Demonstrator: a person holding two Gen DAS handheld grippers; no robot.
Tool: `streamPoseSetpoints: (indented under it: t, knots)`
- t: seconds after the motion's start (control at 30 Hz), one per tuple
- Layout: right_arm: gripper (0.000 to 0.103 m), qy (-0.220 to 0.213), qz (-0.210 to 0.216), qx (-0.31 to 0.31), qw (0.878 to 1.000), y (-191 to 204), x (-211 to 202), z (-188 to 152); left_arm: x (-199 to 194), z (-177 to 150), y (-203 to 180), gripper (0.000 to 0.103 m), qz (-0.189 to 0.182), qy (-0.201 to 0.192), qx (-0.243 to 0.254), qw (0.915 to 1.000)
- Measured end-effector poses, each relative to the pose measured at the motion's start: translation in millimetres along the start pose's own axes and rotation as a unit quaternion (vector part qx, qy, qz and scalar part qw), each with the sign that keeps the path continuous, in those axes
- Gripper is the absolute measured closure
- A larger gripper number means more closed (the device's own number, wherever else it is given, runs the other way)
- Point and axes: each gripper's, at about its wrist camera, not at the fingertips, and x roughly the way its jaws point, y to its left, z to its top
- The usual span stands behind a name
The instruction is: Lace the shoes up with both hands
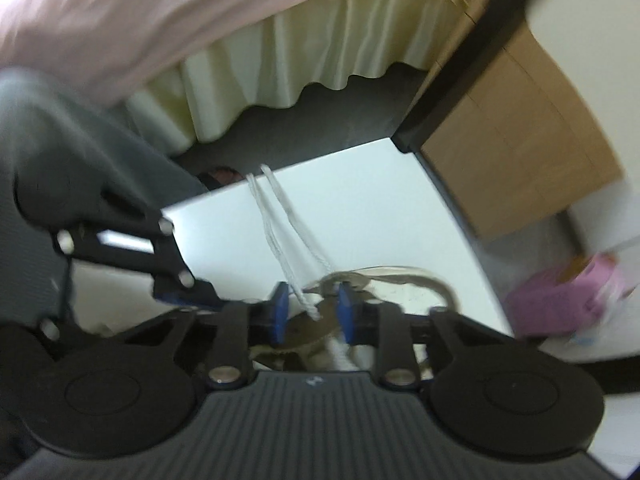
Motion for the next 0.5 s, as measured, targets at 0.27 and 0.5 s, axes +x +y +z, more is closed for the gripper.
streamPoseSetpoints:
  t: [0.27,0.5]
  knots:
    - [0.101,-0.046,-0.007,-0.013,0.999,13,-10,-6,1,0,1,0.092,-0.004,-0.001,0.0,1.0]
    - [0.102,-0.103,0.033,0.047,0.993,4,-30,8,2,1,-2,0.089,-0.006,0.0,0.005,1.0]
